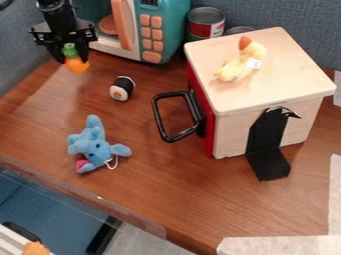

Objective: Move the orange object and put on the top side of the table

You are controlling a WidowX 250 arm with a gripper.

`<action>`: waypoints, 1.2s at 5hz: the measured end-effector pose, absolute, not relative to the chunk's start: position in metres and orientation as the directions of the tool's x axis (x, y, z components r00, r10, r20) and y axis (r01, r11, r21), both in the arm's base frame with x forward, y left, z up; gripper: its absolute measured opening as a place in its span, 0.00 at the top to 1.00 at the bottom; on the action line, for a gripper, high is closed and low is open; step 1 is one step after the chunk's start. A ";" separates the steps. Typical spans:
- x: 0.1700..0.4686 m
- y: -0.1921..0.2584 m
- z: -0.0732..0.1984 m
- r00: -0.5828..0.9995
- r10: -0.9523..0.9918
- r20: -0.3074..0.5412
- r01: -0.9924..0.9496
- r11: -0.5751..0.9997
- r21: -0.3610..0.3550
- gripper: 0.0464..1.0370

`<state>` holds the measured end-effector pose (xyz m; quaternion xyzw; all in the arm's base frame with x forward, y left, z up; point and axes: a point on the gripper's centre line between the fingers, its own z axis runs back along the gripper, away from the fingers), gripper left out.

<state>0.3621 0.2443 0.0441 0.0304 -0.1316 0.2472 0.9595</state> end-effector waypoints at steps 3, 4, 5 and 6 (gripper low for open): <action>0.355 0.252 0.021 0.860 0.471 0.195 -0.491 0.869 0.066 0.10; 0.354 0.246 0.047 0.854 0.467 0.229 -0.487 0.872 0.038 0.03; 0.349 0.239 0.069 0.880 0.427 0.208 -0.440 0.898 0.019 0.03; 0.345 0.229 0.095 0.917 0.328 0.226 -0.339 0.941 0.011 0.04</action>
